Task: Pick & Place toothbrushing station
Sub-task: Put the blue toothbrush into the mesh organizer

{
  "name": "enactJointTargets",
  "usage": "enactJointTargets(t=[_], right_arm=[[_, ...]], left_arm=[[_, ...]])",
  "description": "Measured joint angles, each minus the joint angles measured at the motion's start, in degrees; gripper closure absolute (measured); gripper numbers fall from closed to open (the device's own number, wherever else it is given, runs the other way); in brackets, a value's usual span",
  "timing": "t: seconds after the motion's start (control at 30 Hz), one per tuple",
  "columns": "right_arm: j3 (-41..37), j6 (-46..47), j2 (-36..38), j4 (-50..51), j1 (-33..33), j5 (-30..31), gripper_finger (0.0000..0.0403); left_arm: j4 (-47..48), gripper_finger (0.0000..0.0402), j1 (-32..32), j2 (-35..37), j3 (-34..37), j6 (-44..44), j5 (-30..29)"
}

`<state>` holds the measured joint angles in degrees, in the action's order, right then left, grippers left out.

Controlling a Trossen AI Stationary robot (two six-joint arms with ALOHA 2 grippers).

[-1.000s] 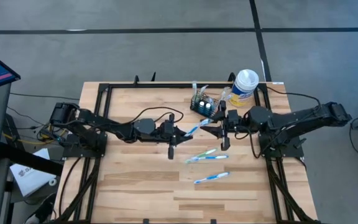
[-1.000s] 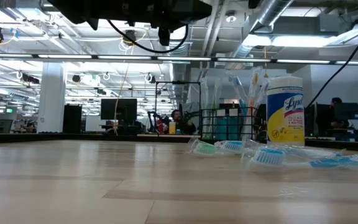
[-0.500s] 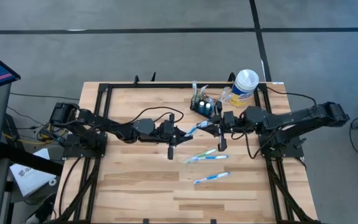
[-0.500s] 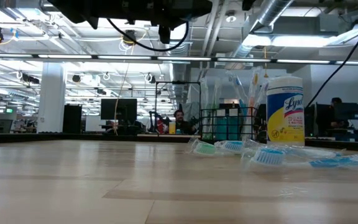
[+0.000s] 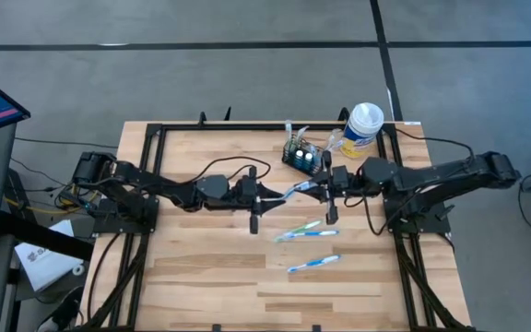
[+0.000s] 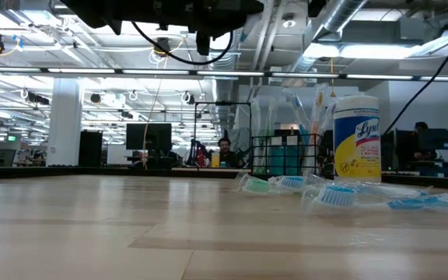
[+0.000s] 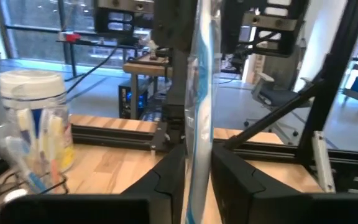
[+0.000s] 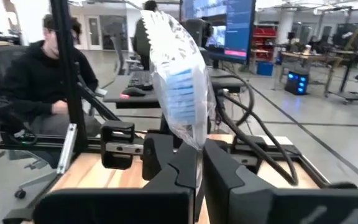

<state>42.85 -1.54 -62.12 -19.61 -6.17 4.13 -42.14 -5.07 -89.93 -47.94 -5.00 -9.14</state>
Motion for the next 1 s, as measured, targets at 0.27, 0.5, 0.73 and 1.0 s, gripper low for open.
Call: enactJointTargets(t=[0.27, 0.5, 0.73, 1.0], right_arm=[[0.00, 0.53, 3.41, 8.38, 1.16, 3.99, 0.0403], [0.00, 0.90, 6.24, 13.31, 4.31, 5.26, 0.0403], [-0.02, 1.54, 6.60, 15.38, 10.01, 4.86, 0.0403], [-0.02, 1.10, 6.55, 15.40, 18.33, 2.87, 0.0403]], left_arm=[[0.41, 0.0314, 0.32, 0.00, 0.02, 0.03, -0.44], [0.60, 0.0316, 0.32, 0.00, 0.02, 0.03, -0.35], [0.59, 0.0316, 0.30, 0.00, 0.02, 0.05, -0.30], [0.58, 0.0316, 0.30, 0.00, 0.02, 0.07, -0.08]])
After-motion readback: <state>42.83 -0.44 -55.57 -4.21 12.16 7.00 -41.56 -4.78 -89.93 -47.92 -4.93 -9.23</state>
